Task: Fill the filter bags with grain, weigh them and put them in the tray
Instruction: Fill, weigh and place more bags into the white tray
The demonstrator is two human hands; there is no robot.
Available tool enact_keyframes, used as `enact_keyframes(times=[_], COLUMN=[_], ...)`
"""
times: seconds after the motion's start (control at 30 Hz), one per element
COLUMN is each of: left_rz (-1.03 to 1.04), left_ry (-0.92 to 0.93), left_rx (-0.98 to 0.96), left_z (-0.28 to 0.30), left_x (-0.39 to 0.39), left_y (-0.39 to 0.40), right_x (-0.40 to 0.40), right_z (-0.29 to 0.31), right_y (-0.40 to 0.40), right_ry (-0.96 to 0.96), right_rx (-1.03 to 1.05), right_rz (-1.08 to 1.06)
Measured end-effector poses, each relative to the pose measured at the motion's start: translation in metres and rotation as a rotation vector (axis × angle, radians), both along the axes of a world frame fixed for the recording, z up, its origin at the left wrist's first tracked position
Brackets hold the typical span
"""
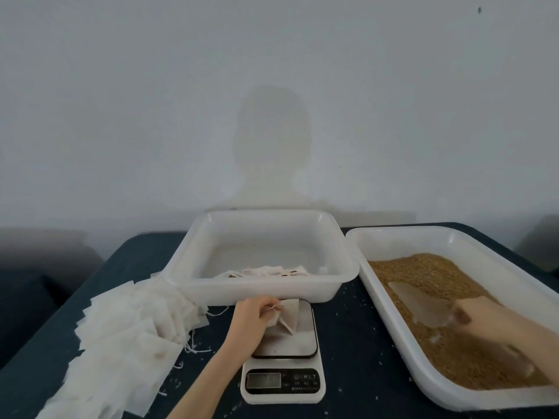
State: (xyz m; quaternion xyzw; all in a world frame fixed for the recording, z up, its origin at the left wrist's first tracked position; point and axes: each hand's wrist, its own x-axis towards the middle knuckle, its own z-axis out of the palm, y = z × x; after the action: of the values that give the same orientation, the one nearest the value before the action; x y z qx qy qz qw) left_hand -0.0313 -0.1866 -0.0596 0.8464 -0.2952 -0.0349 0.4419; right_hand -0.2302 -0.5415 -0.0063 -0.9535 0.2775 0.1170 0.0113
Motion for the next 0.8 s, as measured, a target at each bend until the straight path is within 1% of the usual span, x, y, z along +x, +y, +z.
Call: enact_keyframes(times=[0.07,0.13,0.27,0.3,0.37,0.47,0.53,0.6,0.7,0.8], left_rz=[-0.008,-0.032,-0.023,-0.013,0.006,0.032,0.075,0.139,0.218,0.286], left_ry=[-0.043,-0.067,-0.055,-0.055,-0.034,0.011,0.047,0.086,0.118,0.101], left_rx=[0.066,0.077,0.012,-0.007,-0.055,-0.169,-0.252,-0.315,-0.369,-0.409], left_z=[-0.006,-0.007,-0.004,-0.003,-0.003,-0.003,-0.005,-0.007,-0.016,-0.025], left_x=[0.001,0.001,0.000,0.001,0.002,0.004,0.004,0.002,-0.002,-0.008], left_y=[0.009,0.015,0.032,0.036,0.046,0.060,0.068,0.072,0.078,0.082], right_x=[0.001,0.001,0.000,0.001,0.006,0.019,0.027,0.035,0.048,0.062], right_z=[-0.003,-0.003,0.005,0.010,0.024,0.048,0.060,0.063,0.045,0.011], right_y=[0.004,0.005,0.012,0.015,0.028,0.070,0.112,0.155,0.198,0.221], right_ry=[0.055,0.073,0.120,0.102,-0.029,-0.364,-0.551,-0.669,-0.698,-0.643], right_rx=[0.006,-0.002,-0.107,-0.146,-0.209,-0.238,-0.161,0.016,0.187,0.270], right_rz=[0.014,0.024,0.032,0.015,-0.023,0.019,0.102,0.168,0.222,0.241])
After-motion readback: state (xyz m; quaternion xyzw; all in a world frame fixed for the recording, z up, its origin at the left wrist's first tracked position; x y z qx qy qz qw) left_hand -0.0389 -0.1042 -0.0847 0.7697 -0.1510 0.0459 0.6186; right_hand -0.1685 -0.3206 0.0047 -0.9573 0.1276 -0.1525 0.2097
